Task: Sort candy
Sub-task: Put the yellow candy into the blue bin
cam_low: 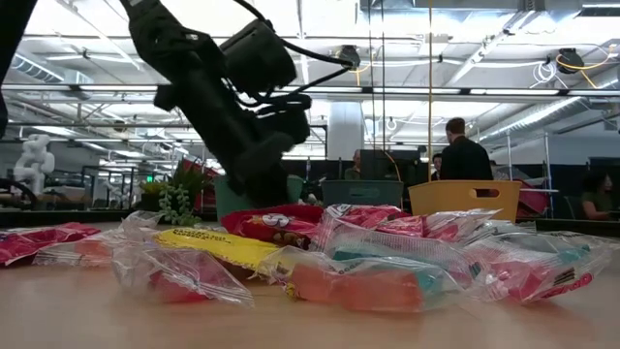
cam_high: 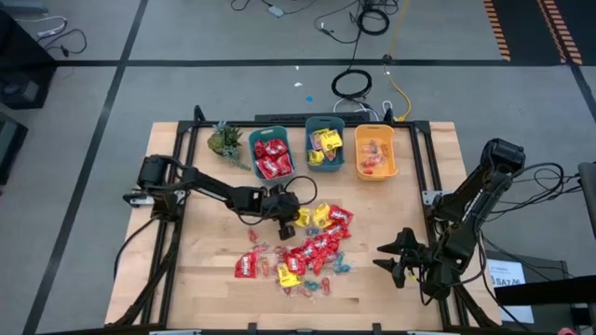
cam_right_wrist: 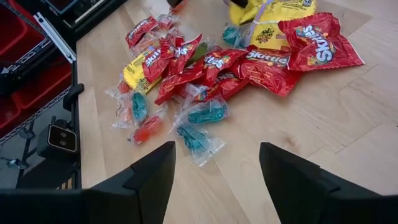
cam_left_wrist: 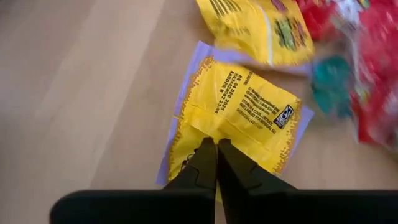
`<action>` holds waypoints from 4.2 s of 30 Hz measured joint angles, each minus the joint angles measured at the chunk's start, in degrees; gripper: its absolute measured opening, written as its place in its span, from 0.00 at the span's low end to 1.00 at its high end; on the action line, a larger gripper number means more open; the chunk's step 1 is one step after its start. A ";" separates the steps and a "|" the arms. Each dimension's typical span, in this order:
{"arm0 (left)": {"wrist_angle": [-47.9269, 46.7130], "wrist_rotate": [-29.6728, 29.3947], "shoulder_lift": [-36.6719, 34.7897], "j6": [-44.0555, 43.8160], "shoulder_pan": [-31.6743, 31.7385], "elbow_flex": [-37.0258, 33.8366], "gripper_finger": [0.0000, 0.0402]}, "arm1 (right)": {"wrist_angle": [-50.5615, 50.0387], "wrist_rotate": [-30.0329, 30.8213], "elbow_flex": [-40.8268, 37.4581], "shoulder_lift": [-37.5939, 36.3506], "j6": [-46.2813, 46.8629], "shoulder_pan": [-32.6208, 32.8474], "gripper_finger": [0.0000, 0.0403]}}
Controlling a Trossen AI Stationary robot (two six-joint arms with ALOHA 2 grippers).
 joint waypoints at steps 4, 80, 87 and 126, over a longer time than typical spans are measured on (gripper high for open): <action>-5.49 0.48 -6.59 -0.40 -0.15 -0.48 0.01 | 0.19 0.00 0.00 0.00 -0.01 0.00 0.56; -12.51 7.10 -14.91 0.62 13.53 14.69 0.27 | -0.59 0.22 0.00 -0.02 3.24 -2.21 0.56; -3.58 1.31 -8.12 13.10 2.49 11.65 0.27 | 0.18 0.04 0.00 -0.02 1.91 -2.21 0.56; -14.67 -2.59 4.88 15.74 -0.94 17.75 0.01 | 5.68 -1.62 -0.02 -0.02 -5.20 -2.21 0.56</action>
